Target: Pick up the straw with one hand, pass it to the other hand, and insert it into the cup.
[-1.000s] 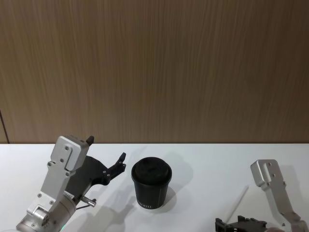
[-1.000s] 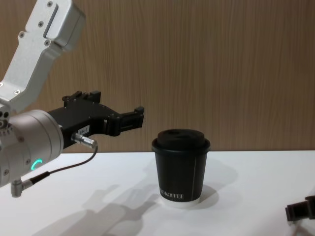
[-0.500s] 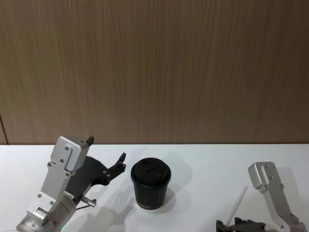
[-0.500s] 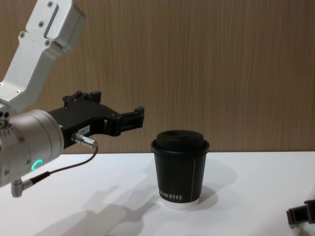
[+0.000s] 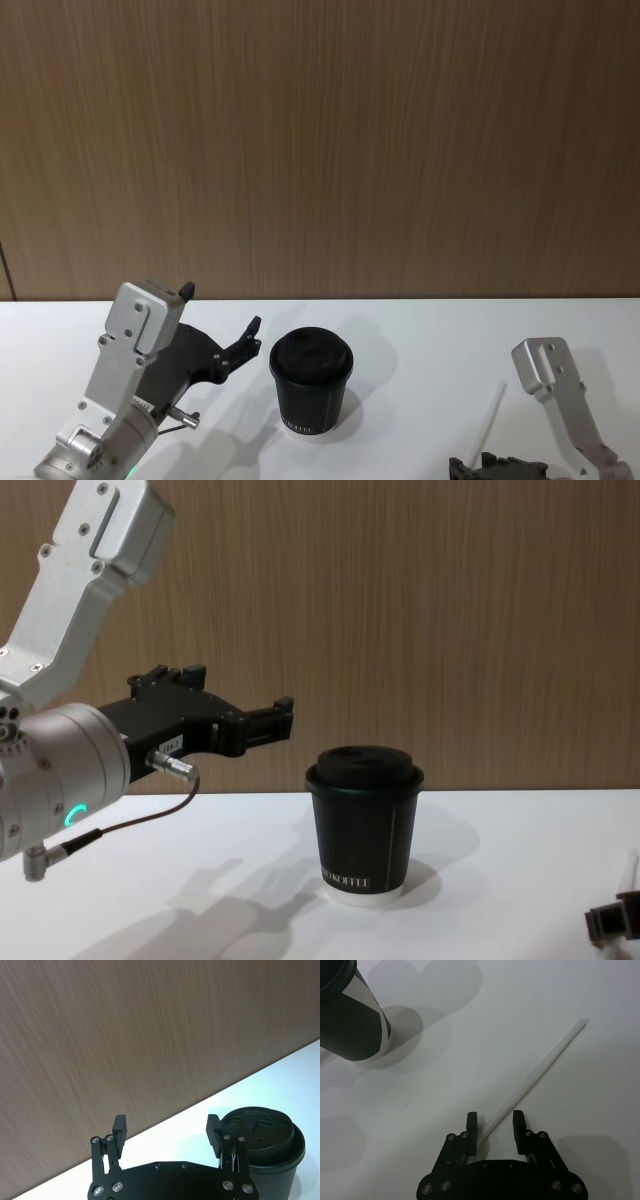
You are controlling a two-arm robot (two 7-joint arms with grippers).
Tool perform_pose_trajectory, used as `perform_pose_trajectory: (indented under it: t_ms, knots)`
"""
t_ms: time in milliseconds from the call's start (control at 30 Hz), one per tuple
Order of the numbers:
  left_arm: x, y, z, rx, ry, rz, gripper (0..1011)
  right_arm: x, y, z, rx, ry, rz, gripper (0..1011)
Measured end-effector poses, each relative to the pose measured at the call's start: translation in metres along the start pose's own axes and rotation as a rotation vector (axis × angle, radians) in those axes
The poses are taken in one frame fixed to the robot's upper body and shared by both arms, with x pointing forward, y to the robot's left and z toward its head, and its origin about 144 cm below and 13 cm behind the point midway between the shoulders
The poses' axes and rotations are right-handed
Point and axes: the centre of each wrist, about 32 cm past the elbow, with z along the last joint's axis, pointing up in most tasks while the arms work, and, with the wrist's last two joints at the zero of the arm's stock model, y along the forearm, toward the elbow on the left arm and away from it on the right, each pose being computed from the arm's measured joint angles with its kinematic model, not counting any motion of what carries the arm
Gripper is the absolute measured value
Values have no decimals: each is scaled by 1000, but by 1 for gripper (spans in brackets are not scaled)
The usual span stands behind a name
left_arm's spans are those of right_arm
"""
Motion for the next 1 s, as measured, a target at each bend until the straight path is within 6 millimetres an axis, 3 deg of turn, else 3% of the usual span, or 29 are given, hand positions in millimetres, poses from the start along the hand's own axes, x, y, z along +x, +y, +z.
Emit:
perform_pose_trajectory:
  t_ms: [700,1000]
  knots:
    - [0,0,0,0,0,0,1000,1,1,3,2,10,6,298]
    - [0,0,0,0,0,0,1000,2,1,4,2,15,5,80]
